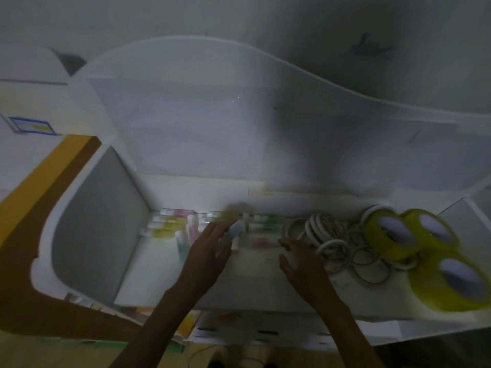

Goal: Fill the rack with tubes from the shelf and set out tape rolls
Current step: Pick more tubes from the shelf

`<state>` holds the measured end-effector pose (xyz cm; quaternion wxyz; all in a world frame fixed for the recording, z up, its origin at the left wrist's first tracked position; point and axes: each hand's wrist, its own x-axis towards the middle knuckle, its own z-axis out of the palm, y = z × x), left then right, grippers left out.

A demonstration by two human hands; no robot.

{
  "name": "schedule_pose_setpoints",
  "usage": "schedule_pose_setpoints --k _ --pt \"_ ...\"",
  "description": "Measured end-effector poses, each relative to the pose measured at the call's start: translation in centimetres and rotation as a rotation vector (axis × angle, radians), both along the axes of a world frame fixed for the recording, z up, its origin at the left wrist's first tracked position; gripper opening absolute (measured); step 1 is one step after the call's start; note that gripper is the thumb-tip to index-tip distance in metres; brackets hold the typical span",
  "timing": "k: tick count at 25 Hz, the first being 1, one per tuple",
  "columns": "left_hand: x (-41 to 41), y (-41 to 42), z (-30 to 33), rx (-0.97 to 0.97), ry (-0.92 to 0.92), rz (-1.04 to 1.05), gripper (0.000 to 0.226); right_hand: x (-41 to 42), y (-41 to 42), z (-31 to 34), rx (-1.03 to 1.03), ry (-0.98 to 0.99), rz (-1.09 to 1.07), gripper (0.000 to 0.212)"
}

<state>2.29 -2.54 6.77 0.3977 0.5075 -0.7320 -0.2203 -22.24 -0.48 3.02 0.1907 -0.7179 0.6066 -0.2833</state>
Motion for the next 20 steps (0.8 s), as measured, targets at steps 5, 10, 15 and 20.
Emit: schedule_pose_setpoints --k 5,10,15,20 --pt "2.9 -0.3 0.5 0.049 0.124 0.012 0.034 0.8 0.4 0.3 -0.016 -0.035 -0.102 0.036" --pt "6.3 -0.6 2.2 -0.052 0.185 0.05 0.024 3.7 -0.1 0.8 -0.038 -0.071 -0.096 0.033" --pt "9.1 0.0 2.6 -0.02 0.339 0.135 0.021 6.6 -1.4 1.2 0.061 -0.06 -0.087 0.036" --pt "9.7 1.3 3.1 0.01 0.305 0.168 0.039 6.4 -1.8 1.2 0.034 -0.014 -0.079 0.035"
